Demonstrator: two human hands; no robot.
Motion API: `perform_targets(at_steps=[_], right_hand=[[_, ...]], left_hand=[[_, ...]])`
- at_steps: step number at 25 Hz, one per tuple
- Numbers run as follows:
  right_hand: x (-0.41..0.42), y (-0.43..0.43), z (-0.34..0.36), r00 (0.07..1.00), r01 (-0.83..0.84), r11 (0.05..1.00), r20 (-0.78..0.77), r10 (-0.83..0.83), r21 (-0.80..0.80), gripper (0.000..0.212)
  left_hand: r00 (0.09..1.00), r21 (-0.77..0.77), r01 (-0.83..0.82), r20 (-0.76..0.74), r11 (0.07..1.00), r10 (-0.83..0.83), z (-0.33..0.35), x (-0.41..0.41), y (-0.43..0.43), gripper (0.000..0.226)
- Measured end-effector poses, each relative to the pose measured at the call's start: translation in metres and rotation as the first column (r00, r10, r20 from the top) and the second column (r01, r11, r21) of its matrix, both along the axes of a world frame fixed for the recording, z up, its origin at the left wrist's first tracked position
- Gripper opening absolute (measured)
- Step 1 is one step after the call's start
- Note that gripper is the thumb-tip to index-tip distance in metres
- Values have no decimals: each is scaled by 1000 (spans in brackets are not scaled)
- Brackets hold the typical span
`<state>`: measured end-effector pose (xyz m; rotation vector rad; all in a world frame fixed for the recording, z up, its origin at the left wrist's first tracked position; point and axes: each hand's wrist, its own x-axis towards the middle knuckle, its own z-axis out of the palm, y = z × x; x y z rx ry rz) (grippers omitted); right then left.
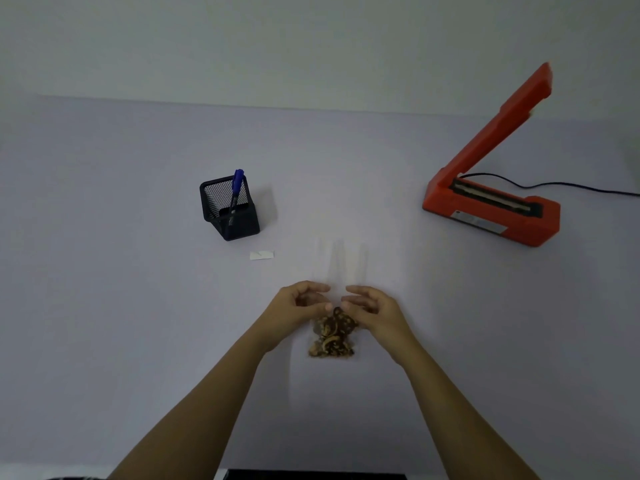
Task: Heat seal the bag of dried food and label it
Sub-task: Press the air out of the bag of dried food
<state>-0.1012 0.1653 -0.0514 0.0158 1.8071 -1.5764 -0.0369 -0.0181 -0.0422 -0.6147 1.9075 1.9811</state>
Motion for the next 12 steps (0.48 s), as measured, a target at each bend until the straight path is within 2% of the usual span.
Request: perform_targets(at_steps=[5,12], right_hand=[[1,-3,-1,999,-3,999,-53,5,39,18],[4,0,-10,992,9,994,-126,5,109,12]], left_hand=[[999,-5,14,35,1000,-14,-5,2,2,30],[1000,-128,-19,-3,992,19,-16,3,3,15]])
